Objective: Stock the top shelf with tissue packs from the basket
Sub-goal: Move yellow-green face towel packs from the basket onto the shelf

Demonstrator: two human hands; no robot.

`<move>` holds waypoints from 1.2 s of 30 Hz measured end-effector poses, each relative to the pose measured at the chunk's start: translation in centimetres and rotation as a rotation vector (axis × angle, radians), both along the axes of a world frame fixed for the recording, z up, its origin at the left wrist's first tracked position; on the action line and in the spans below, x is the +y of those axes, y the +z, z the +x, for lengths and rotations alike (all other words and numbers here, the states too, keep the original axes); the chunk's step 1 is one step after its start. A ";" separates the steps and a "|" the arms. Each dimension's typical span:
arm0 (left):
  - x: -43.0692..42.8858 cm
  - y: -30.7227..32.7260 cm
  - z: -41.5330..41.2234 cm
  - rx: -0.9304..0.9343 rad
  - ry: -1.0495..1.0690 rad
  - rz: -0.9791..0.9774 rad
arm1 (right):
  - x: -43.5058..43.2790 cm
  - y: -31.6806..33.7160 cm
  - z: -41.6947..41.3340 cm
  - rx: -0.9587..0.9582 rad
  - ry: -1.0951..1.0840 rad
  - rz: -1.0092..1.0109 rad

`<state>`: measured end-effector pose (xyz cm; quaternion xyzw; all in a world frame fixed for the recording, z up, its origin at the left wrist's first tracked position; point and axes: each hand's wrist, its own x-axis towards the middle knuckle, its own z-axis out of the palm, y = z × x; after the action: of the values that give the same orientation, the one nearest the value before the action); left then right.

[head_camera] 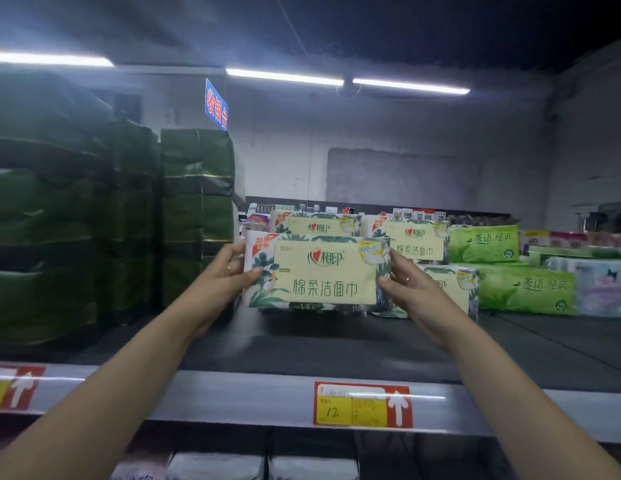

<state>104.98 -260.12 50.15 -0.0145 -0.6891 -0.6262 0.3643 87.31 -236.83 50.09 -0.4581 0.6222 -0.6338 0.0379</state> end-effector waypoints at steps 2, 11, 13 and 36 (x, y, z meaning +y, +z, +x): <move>-0.6 -0.2 -0.4 -0.055 0.043 -0.086 | 0.0 0.0 -0.3 0.055 -0.059 0.052; -1.4 -1.1 -1.8 -0.344 0.157 -0.364 | -0.7 -1.2 -1.1 0.223 -0.333 0.309; -1.5 -1.3 -2.0 -0.406 0.178 -0.412 | -0.6 -1.2 -1.0 0.232 -0.356 0.329; -1.5 -1.4 -1.0 -0.396 0.303 -0.278 | -0.2 -1.6 -0.7 0.199 -0.367 0.414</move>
<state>103.96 -261.60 48.78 0.1616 -0.8204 -0.4548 0.3067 86.59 -236.99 48.49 -0.3804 0.8112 -0.4419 -0.0458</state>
